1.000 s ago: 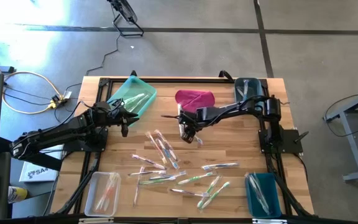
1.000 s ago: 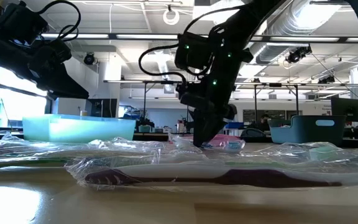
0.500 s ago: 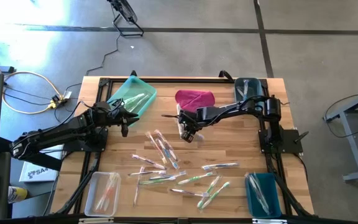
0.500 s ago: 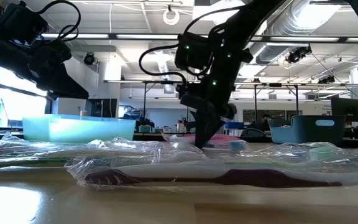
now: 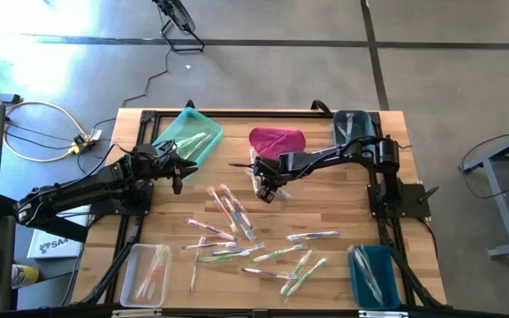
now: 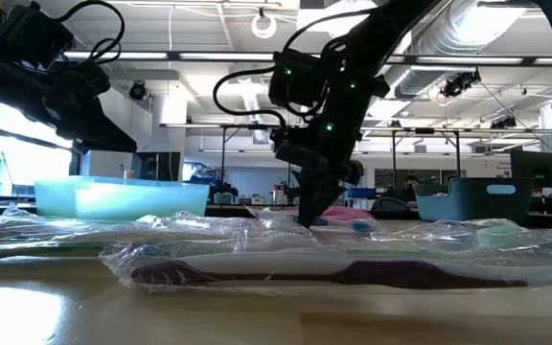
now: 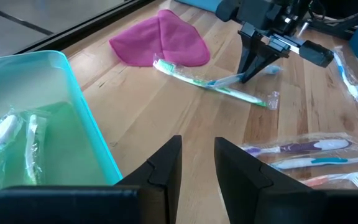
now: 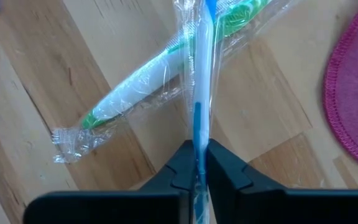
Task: Pick & Place Toothbrushes
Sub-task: Put the blue toothbrush to the light blue bin
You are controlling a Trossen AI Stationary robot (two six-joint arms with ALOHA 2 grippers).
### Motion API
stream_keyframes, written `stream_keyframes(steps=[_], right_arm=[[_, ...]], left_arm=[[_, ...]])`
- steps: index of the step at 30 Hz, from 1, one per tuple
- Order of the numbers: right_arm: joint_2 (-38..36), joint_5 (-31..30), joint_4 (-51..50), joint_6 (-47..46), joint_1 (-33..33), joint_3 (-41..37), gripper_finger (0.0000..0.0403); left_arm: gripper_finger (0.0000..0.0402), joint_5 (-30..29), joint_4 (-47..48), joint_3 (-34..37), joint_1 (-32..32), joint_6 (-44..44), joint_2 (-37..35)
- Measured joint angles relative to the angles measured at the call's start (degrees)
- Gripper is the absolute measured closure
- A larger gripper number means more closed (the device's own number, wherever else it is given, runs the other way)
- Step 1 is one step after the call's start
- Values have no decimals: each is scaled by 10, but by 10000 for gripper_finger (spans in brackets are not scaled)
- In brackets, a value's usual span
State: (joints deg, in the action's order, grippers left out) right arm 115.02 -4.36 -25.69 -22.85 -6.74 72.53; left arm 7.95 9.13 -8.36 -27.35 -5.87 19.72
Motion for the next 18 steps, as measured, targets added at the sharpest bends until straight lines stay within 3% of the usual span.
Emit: stream_keyframes(steps=[18], right_arm=[[-4,-15,-4,1,7,-1,391]], left_arm=[[309,-1,0,0,0,0,0]])
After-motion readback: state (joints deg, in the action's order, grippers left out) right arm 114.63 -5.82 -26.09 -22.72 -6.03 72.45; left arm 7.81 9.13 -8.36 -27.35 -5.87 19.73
